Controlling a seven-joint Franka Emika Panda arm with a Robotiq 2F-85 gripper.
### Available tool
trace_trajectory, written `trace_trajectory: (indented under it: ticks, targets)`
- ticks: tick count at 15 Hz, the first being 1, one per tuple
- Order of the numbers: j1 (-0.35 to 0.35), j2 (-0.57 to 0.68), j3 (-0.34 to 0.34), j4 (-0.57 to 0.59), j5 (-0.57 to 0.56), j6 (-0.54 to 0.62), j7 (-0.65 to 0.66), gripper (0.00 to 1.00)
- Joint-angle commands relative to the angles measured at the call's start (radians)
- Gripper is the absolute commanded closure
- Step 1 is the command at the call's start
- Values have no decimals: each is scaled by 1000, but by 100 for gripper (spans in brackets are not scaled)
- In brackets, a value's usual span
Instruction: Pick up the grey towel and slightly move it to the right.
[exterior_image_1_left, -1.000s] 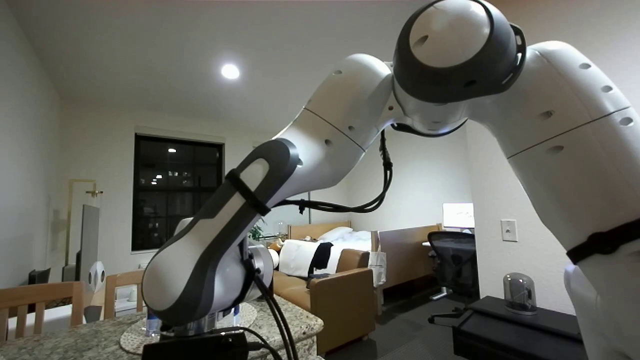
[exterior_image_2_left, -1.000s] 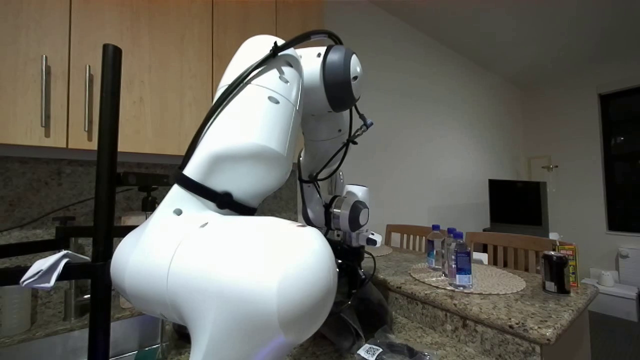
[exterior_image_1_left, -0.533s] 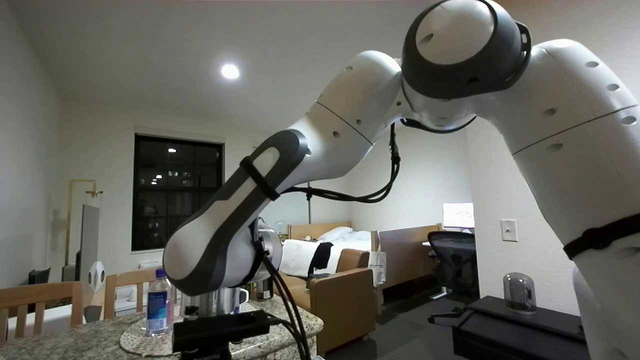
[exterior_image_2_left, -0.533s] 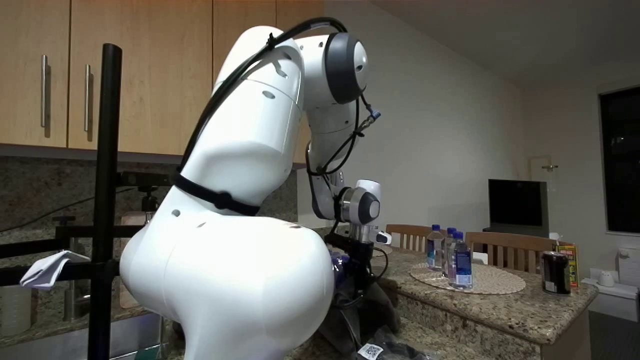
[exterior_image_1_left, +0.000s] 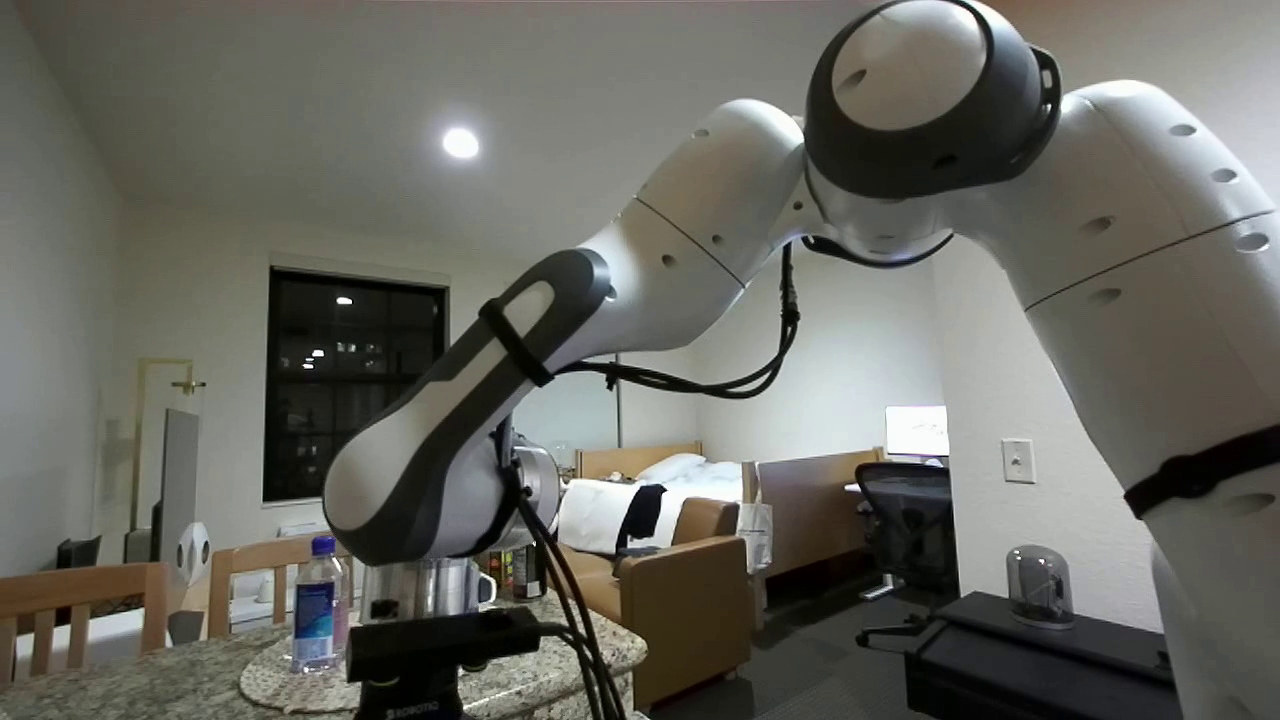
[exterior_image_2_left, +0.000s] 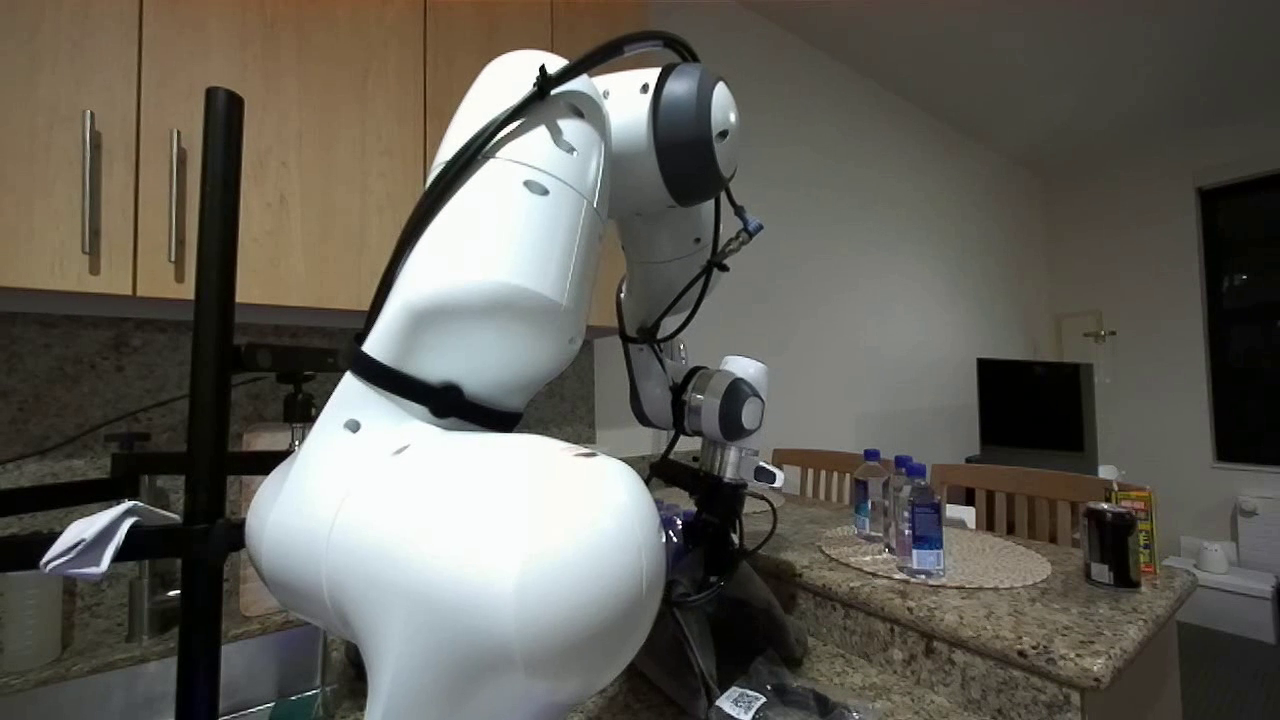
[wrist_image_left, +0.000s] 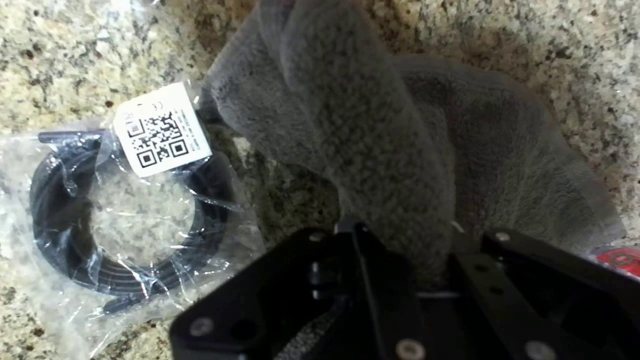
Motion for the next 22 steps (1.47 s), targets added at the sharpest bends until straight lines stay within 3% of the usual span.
trace_trajectory:
  ticks: [1,9,13,17,22]
  targets:
    - [-25,-31,19,28,56,-70,-19,91]
    - [-69,-29,-9,83,70,-186,-42,91]
    - [-145,-3,-22,88,103,-364,-217,91]
    - [-196,0,-65,106,37,-540,-342,91]
    - [-247,22,-102,86,28,-563,-472,91]
